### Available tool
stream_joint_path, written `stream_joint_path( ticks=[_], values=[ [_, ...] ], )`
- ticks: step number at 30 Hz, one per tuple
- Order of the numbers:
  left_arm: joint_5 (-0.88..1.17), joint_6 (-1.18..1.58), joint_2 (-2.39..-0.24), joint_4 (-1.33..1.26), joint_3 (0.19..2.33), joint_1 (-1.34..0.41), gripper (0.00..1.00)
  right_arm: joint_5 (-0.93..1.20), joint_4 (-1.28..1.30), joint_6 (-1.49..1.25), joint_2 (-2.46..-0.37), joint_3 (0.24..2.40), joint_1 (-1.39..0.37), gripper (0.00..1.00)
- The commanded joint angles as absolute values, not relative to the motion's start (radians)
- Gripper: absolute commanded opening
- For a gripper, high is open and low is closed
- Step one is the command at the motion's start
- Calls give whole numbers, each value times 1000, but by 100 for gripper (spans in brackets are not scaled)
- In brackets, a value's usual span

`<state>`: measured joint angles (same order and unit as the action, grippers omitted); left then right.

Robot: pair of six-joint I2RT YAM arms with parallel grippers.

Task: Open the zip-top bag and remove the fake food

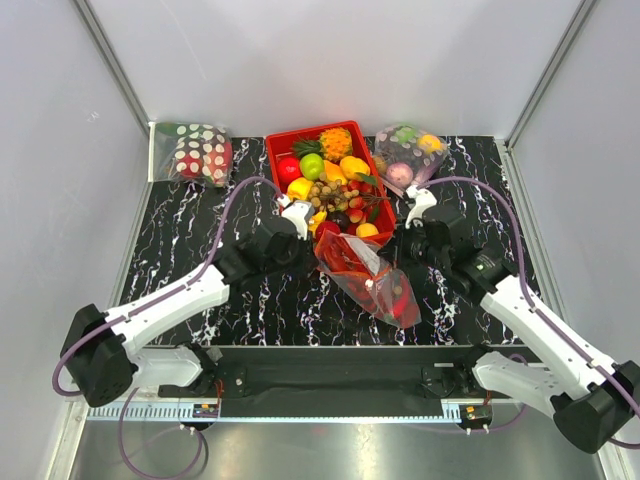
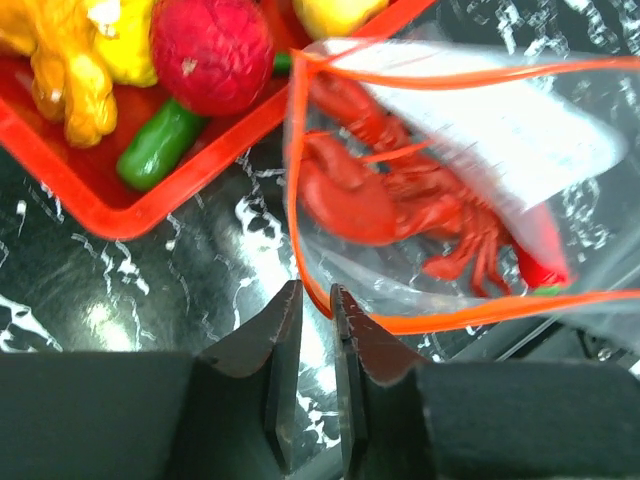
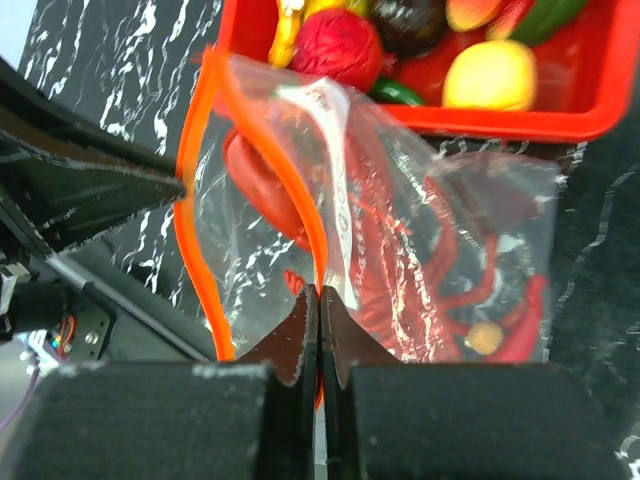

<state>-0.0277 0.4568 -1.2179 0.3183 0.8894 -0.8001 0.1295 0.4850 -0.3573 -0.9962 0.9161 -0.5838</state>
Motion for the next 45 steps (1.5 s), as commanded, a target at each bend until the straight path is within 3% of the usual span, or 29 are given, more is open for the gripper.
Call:
stream_joint_path(
  ticks=[1,8,15,19,31,45],
  values=[
    [-58,433,-1178,325,873,-796,22,67,492,-337,-951,985,-591,0],
    [-34,414,-1192,325,910,-796,23,176,419,-373,-957,965,-597,0],
    [-46,428,-1149,315,989,-796,44,178,299,-436,-965,887,-664,0],
    [-6,492,-1126,232,966,-796,46,172,258,-454,-973,854,-681,0],
    [83,551,-1238,160,902,-805,44,153,222,-463,-997,833,-718,0],
    [20,572,-1238,179,807,-815,42,163,207,-469,-1009,831,-723,0]
  ],
)
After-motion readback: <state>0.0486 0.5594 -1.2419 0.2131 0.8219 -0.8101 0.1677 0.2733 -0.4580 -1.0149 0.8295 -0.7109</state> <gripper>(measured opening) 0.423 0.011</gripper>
